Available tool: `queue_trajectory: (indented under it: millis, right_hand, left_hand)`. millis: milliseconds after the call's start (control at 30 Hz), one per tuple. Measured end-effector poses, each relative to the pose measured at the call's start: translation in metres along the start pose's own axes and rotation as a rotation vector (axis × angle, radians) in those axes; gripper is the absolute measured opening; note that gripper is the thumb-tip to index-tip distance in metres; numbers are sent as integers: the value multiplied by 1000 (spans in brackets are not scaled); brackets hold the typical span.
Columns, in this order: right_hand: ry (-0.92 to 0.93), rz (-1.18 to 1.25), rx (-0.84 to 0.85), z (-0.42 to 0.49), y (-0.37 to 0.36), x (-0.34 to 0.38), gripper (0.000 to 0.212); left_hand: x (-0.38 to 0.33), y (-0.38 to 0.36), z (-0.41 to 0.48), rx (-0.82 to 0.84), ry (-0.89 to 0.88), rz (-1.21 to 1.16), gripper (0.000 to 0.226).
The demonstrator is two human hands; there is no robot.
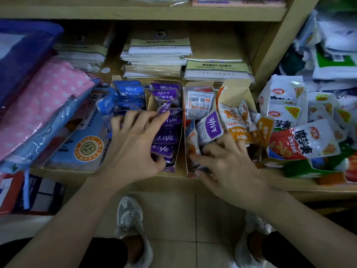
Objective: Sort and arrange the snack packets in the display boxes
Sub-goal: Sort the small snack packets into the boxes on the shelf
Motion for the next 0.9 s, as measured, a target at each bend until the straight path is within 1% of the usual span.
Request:
queue_trajectory:
  millis: [67, 133, 167, 233, 267, 300, 367, 467, 500, 533, 567, 633, 667, 700, 733, 800, 867, 900]
  right_hand:
    - [13, 7, 72, 0, -5, 4, 48]
    - [-2, 148, 21, 1, -2, 3, 40]
    - [-16, 241, -47, 1, 2, 1, 33]
    - [-69, 423, -249, -1, 13, -5, 18]
    - [-97, 500, -343, -3, 18, -8, 13]
    - [-119, 568, -414, -4, 22, -12, 12]
    - [-136, 692, -484, -6, 27, -16, 14]
    - [-119, 930, -488, -3, 29, -21, 16]
    - [-98, 998, -475, -1, 29, -22, 16]
    - [-74, 1046, -456, 0, 29, -22, 17]
    - [-54, 1078, -427, 2, 29, -21, 19]
    - [-51, 1124, -354, 7, 30, -20, 17]
    - [-80, 1144, -332, 9, 31, -21, 14]
    - [-129, 1140, -332, 13, 33, -23, 13]
    - [-188, 1075, -355, 16, 35, -27, 16]
    - [-289, 769, -395, 24, 37, -37, 28]
    - [-329, 492, -360, 32, 36, -44, 38]
    - [-336, 420, -315, 36, 33, -45, 42]
  left_hand:
    - [-5, 2, 2, -4, -3, -32, 93]
    - [-9, 3, 5, -52, -5, -68, 83]
    - [-11, 4, 6, -88, -6, -89, 75]
    - [-14, 5, 9, -159, -23, -145, 62]
    - [-16, 5, 10, -178, -34, -182, 59]
    - [-18, 6, 11, -180, -39, -226, 60]
    - [-22, 7, 12, -139, -34, -361, 72]
    - [-27, 7, 12, -17, 4, -738, 96]
    - [-29, 7, 11, -2, 24, -863, 99]
    - [-30, 8, 11, -11, 44, -959, 96]
    - [-30, 10, 11, -40, 57, -1021, 85]
    - [-27, 17, 12, -121, 87, -1069, 49]
    - [-25, 20, 12, -160, 112, -1095, 34]
    - [-23, 23, 11, -196, 146, -1136, 22]
    - [-20, 25, 11, -238, 185, -1176, 15]
    - [-12, 28, 9, -341, 252, -1224, 10]
    - [-7, 31, 7, -420, 285, -1231, 5]
    - [-6, 32, 6, -445, 295, -1221, 2]
Point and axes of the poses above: each hand's wrist, its own z-axis towards the middle knuckle, its own y-axis out of the back of the hand, x = y × z, the point moved 1 cm from there along z, towards the middle knuckle, and after that the axes turned 9 degrees about x, right-handed, at the moved point
